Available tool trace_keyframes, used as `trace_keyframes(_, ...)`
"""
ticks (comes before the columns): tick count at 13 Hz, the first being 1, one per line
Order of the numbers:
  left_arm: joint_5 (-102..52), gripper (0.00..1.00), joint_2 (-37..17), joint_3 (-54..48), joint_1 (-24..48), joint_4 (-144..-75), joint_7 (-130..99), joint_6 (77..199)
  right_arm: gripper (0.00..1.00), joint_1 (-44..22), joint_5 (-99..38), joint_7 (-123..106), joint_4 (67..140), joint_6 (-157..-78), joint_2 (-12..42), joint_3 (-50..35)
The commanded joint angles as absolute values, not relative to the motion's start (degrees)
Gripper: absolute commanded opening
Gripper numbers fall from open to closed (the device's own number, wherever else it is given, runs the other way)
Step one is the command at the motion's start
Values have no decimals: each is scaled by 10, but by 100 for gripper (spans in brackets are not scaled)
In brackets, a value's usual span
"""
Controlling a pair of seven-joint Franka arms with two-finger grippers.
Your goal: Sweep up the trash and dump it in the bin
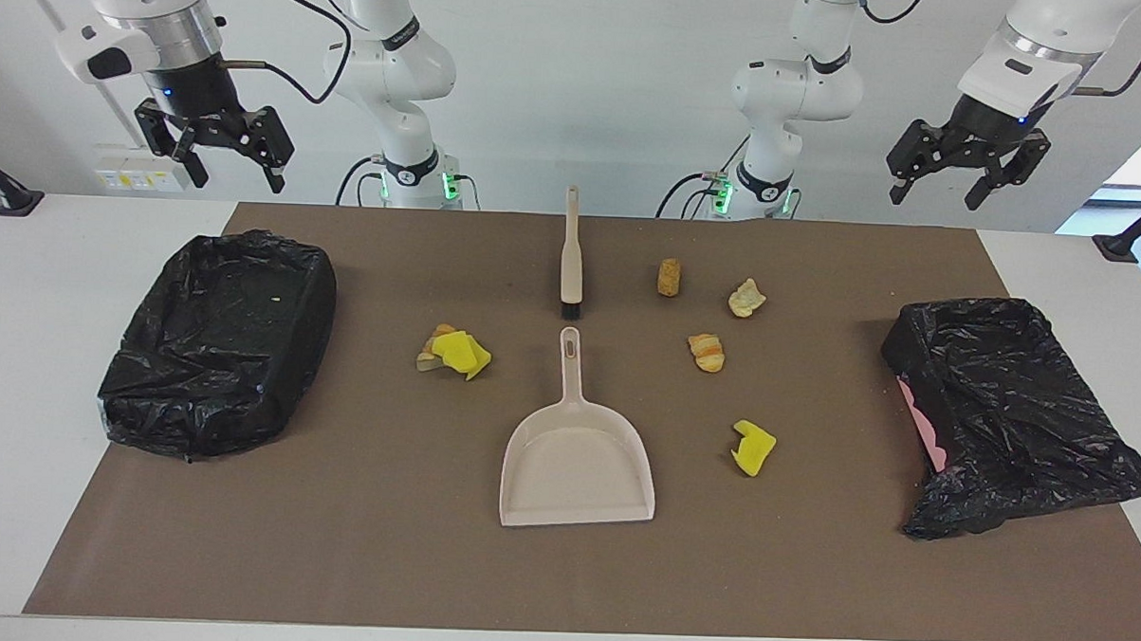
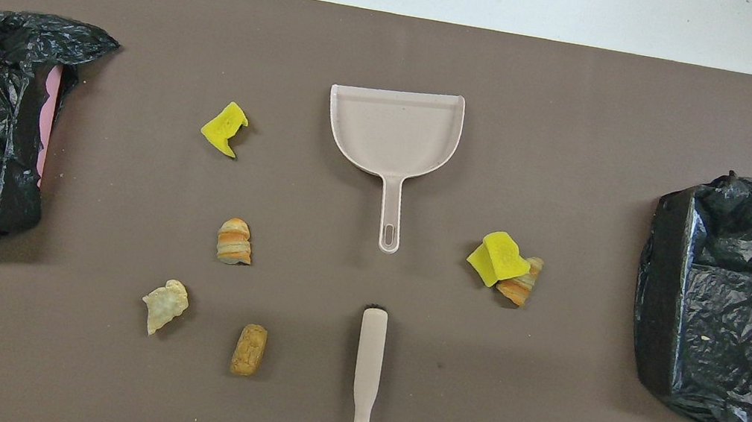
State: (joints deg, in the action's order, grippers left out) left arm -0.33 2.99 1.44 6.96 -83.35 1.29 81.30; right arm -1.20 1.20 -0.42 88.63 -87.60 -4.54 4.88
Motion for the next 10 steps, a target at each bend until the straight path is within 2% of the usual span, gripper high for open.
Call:
trace_keyframes(1,2,100,46,11,76,-849,11,811,100,-8,11,-14,893,-867,-54,46)
trace_keyframes(7,-1,100,53,-1,109,-859,11,815,100,-9,11,-12,893,-867,-54,45)
trace_keyframes(10,-15,100,80,-2,155,-903,0,820,100,-9,11,-12,893,-866,-54,45)
